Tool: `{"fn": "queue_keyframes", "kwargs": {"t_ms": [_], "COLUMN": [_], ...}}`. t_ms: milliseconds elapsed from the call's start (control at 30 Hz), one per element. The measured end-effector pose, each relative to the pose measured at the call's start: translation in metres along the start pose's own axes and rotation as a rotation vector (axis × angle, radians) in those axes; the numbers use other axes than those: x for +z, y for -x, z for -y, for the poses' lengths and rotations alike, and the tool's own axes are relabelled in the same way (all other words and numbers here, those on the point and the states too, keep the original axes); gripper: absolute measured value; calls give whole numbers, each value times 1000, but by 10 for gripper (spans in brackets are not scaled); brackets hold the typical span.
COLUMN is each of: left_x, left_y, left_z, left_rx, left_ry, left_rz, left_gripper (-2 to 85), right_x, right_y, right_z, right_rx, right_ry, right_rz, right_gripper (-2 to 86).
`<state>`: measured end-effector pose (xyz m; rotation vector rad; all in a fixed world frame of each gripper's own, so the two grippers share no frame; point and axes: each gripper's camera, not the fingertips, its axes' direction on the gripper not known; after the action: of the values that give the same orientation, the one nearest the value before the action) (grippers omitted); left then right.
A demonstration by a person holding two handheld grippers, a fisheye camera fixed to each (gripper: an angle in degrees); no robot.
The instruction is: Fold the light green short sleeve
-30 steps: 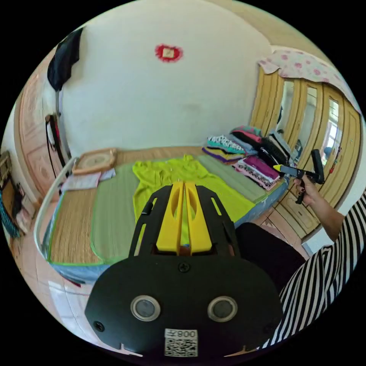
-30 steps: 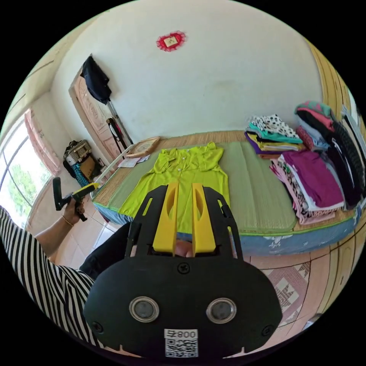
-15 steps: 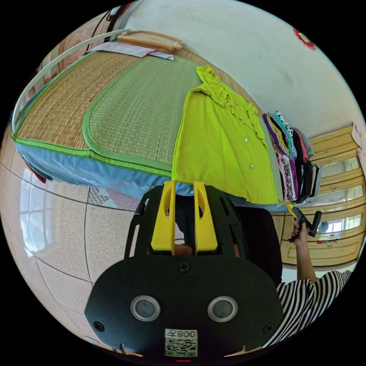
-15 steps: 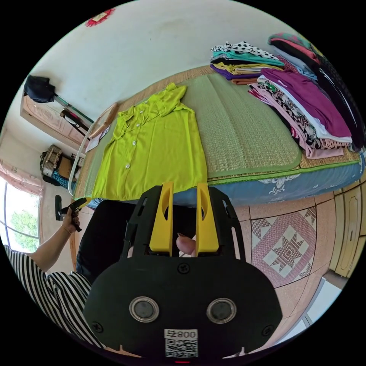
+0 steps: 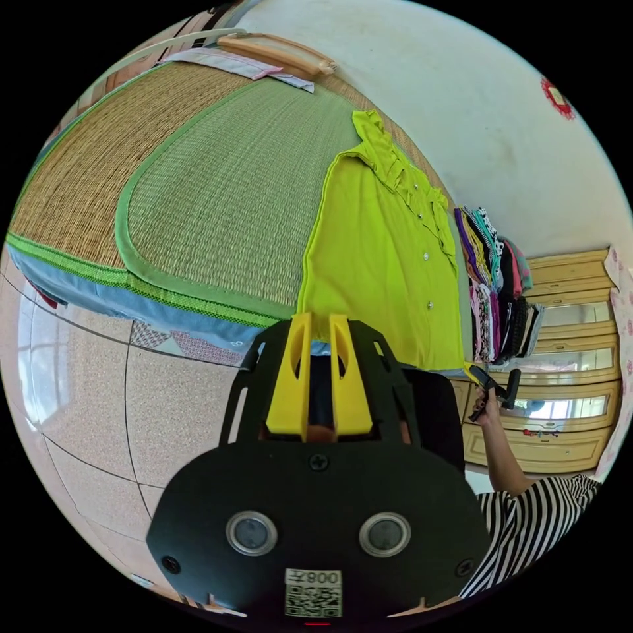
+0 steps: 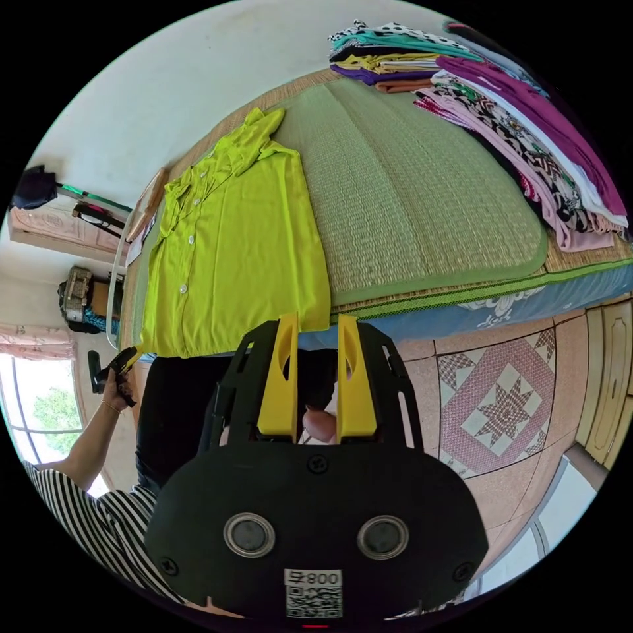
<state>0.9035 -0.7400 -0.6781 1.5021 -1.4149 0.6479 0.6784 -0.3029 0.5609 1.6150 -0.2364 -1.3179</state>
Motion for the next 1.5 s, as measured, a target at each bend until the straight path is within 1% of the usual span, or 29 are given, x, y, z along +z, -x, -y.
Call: {"fn": "queue_keyframes", "kwargs": {"t_ms": [200, 433, 567, 933, 1033, 1133, 1267, 1500], "left_x": [21, 39, 45, 33, 31, 39, 66, 96], "left_y": [7, 21, 26, 46, 53, 61, 80, 97], "left_z": [6, 3, -4, -31, -43, -55, -67, -64], "left_rx": [6, -15, -14, -6, -2, -10, -83, -124], "left_ry": [15, 14, 3, -98, -116, -102, -66, -24], "left_rz": [18, -18, -48, -143, -140, -74, -107, -80], "left_gripper": [12, 3, 2, 3, 7, 18, 53, 76], "right_x": [18, 29, 33, -9, -18, -17, 0, 18], "right_y": [-12, -12, -17, -41, -41, -42, -49, -58], "right_z": [9, 13, 12, -12, -21, -28, -33, -39], "right_rx": [45, 16, 10, -25, -49, -57, -43, -12], "right_ry": [14, 42, 51, -58, -80, -75, -43, -6], "right_rz": [-5, -30, 16, 214, 239, 224, 214, 191], "right_gripper": [69, 24, 12, 6, 6, 6, 6, 6]}}
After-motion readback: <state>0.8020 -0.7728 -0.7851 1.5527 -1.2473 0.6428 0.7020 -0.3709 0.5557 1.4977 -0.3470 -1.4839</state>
